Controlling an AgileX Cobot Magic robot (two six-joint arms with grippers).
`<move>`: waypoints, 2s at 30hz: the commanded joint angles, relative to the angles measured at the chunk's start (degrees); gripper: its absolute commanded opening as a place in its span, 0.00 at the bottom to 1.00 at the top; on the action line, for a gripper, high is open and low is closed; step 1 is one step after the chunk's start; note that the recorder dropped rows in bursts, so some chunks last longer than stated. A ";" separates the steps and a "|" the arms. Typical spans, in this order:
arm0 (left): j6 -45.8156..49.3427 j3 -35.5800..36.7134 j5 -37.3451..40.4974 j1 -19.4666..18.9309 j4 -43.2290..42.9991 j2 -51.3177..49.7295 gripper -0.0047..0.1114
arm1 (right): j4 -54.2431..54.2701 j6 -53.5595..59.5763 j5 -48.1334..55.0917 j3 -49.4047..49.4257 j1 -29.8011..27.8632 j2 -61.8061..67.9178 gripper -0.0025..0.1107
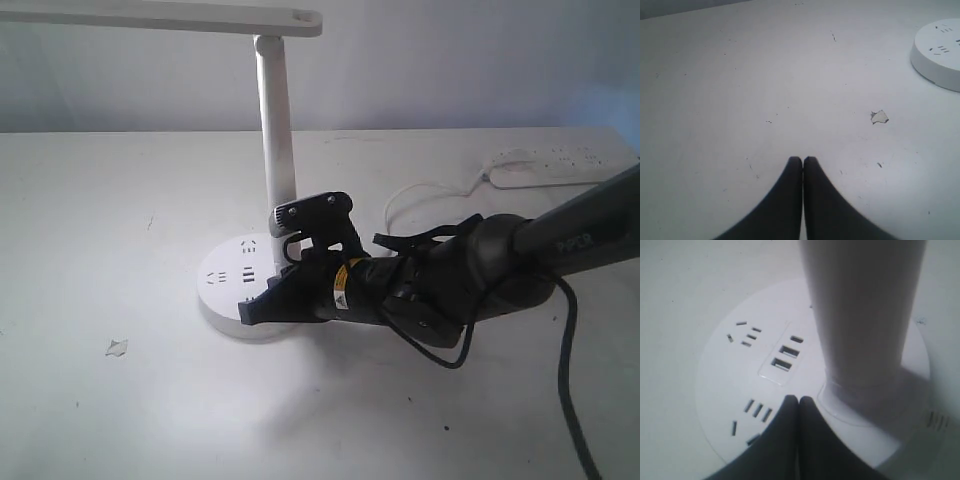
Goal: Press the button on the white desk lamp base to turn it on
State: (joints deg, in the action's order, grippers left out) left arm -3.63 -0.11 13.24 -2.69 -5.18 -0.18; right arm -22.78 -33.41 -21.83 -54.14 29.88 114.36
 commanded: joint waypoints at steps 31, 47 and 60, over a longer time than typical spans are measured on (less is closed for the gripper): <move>-0.03 0.11 0.03 0.00 0.38 0.18 0.04 | 39.57 29.87 -48.13 53.00 0.06 -27.73 0.02; -0.03 0.11 0.13 0.00 0.39 0.18 0.04 | 44.57 32.97 -38.96 54.14 0.06 -60.38 0.02; -0.03 0.11 0.13 0.00 0.39 0.18 0.04 | 47.07 52.27 -6.13 54.14 0.06 -103.35 0.02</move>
State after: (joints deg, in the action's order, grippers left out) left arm -3.63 -0.11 13.24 -2.69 -5.18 -0.18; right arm 22.84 14.10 -35.33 -0.34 29.88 19.99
